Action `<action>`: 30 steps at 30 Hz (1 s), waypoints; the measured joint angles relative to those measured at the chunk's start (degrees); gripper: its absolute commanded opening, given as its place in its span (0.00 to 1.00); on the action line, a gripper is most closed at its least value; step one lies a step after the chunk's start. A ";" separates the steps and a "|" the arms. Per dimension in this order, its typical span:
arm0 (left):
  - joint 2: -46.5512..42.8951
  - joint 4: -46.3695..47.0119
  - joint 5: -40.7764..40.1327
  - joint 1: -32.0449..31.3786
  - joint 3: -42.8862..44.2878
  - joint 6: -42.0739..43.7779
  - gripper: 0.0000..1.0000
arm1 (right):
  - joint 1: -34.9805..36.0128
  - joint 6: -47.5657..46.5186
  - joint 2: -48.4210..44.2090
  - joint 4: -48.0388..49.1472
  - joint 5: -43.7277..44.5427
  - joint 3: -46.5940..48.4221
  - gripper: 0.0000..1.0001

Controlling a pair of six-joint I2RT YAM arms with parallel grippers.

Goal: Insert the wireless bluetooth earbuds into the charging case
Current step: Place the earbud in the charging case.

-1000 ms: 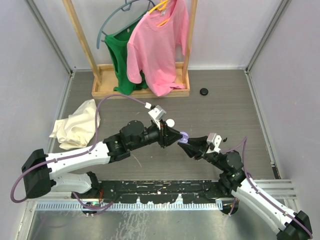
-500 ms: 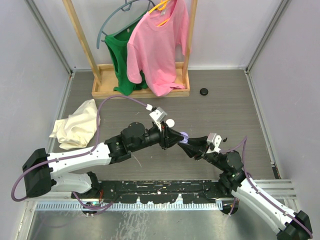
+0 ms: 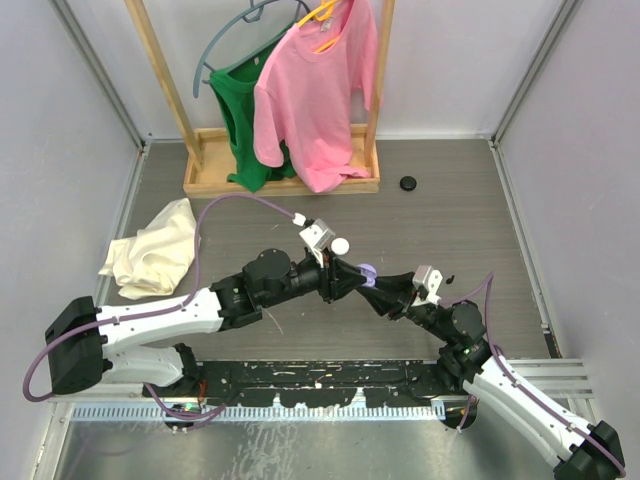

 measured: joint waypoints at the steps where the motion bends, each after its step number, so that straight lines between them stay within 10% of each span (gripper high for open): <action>1: -0.02 -0.04 -0.11 -0.04 -0.11 0.04 0.29 | 0.00 0.00 -0.02 -0.02 0.04 0.00 0.01; 30: -4.46 -11.32 -5.51 -2.01 1.16 0.11 0.64 | 0.00 -0.02 0.02 -0.04 0.66 0.00 0.01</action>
